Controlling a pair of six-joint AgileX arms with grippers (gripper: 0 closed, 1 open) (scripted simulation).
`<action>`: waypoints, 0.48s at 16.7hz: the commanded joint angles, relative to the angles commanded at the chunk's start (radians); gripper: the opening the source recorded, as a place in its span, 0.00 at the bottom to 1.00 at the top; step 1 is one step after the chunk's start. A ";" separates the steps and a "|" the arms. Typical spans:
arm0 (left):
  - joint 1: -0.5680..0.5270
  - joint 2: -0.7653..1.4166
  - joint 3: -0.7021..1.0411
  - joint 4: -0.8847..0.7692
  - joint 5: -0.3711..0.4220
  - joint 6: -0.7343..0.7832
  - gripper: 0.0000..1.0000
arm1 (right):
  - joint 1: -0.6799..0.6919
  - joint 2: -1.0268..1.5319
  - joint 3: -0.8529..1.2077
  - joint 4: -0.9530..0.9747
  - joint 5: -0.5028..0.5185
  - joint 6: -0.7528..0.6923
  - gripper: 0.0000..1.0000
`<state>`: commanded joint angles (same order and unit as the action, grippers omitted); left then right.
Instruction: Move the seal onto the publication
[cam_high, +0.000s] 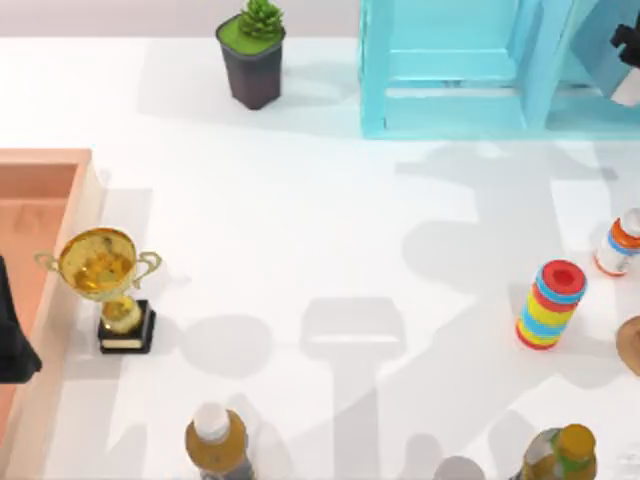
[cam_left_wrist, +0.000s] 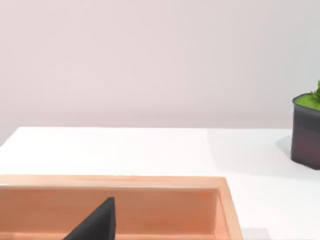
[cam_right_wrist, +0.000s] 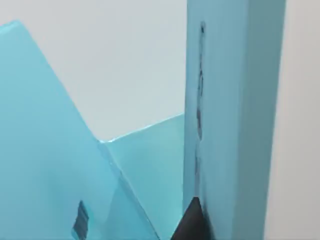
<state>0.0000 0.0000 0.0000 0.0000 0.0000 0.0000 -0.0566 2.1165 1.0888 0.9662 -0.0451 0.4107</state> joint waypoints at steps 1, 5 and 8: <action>0.000 0.000 0.000 0.000 0.000 0.000 1.00 | -0.002 -0.063 -0.019 -0.022 0.000 0.000 0.00; 0.000 0.000 0.000 0.000 0.000 0.000 1.00 | 0.001 -0.258 -0.098 -0.106 -0.011 -0.003 0.00; 0.000 0.000 0.000 0.000 0.000 0.000 1.00 | 0.003 -0.368 -0.164 -0.178 -0.019 -0.008 0.00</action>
<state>0.0000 0.0000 0.0000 0.0000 0.0000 0.0000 -0.0531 1.7483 0.9246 0.7881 -0.0643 0.4030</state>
